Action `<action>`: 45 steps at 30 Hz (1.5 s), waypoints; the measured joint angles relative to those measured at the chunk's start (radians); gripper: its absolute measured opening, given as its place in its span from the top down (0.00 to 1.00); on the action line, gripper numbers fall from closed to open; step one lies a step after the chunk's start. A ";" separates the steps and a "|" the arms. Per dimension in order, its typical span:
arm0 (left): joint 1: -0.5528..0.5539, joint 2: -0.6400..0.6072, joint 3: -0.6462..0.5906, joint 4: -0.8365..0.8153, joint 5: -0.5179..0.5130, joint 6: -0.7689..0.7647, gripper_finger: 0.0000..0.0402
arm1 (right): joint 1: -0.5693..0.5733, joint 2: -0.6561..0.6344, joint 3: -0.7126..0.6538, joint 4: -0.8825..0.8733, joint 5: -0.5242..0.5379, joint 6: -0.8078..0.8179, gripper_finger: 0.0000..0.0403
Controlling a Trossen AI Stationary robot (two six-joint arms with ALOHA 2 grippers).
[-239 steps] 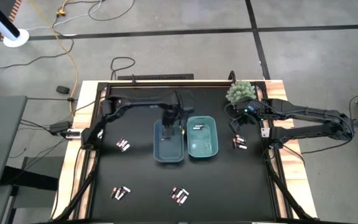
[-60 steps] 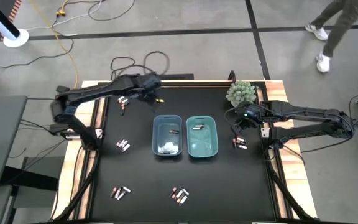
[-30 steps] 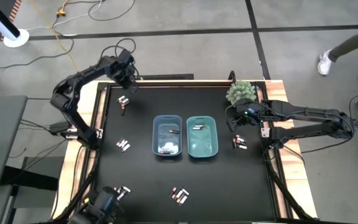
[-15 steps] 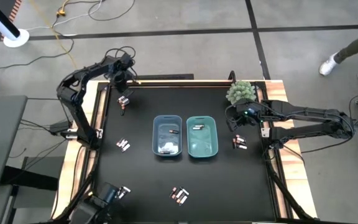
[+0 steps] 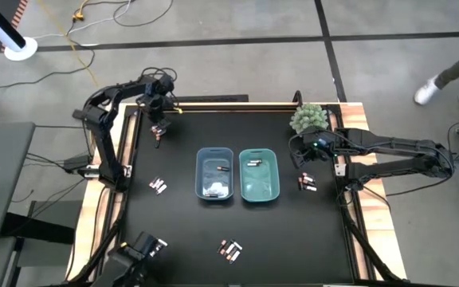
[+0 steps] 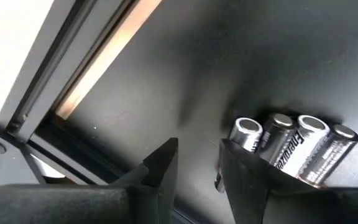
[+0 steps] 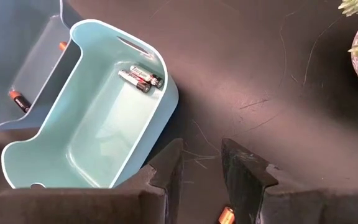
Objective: Sort batteries
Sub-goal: Put the white battery into the green bin
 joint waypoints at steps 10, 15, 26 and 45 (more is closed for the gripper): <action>0.002 0.002 0.000 0.013 -0.004 0.006 0.72 | 0.000 0.000 0.000 0.000 0.000 0.003 0.68; 0.003 -0.015 0.011 0.030 -0.006 0.004 0.72 | 0.000 0.000 0.000 -0.001 0.000 0.003 0.68; 0.009 -0.042 0.010 -0.012 0.105 0.029 0.72 | 0.000 0.000 0.000 0.000 0.000 0.003 0.68; 0.009 -0.042 -0.068 0.056 0.088 0.019 0.72 | 0.002 0.000 0.000 0.001 0.000 0.027 0.68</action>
